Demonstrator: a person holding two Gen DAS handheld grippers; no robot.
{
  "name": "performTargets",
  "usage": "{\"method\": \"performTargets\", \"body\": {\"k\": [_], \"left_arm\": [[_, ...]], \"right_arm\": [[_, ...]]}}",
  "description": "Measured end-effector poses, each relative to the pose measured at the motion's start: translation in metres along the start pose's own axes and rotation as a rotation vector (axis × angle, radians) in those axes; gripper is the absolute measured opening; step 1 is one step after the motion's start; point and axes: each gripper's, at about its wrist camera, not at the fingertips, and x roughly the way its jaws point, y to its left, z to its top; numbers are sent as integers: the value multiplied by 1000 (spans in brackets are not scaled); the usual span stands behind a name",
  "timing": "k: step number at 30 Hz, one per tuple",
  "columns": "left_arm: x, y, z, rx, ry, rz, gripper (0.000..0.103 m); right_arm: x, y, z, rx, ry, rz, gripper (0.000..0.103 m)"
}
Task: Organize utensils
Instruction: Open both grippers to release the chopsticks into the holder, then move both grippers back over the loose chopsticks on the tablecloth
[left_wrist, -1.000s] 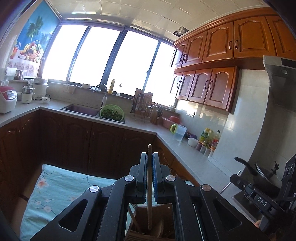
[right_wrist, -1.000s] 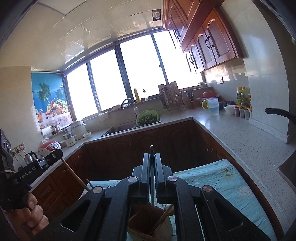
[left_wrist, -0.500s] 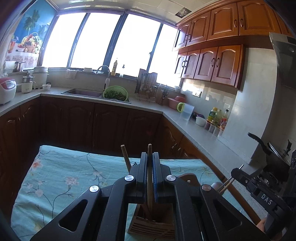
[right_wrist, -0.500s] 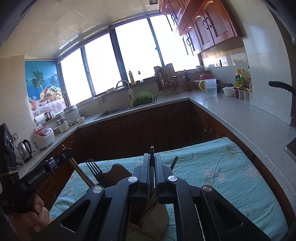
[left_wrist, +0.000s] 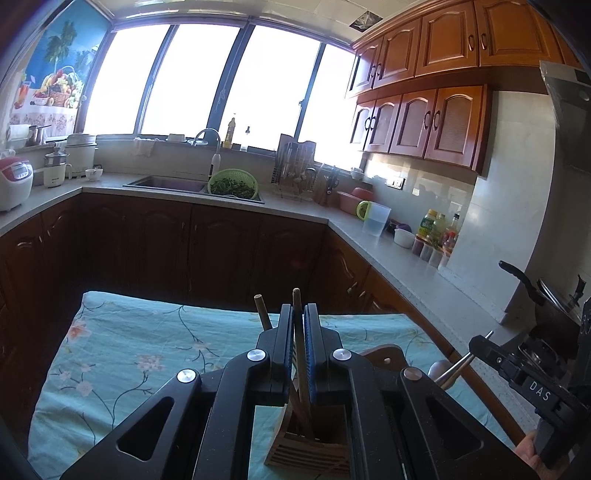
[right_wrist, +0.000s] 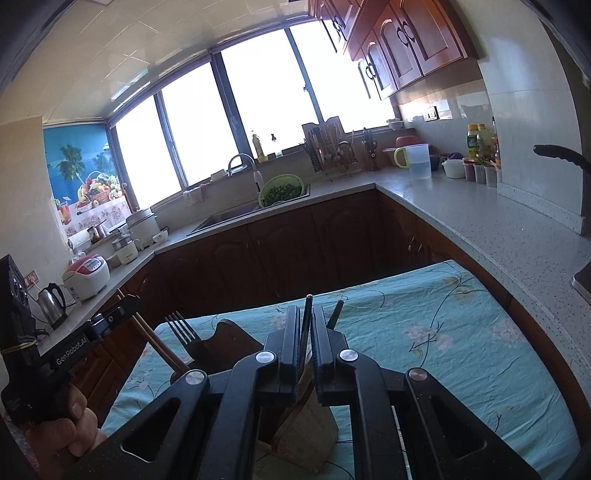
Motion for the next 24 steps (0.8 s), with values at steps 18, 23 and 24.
{"method": "performTargets", "body": {"k": [18, 23, 24], "left_arm": [[-102, 20, -51, -64, -52, 38, 83], [-138, 31, -78, -109, 4, 57, 84], [-145, 32, -82, -118, 17, 63, 84]], "right_arm": [[-95, -18, -16, 96, -160, 51, 100], [-110, -28, -46, 133, -102, 47, 100], [-112, -30, -52, 142, -88, 45, 100]]}}
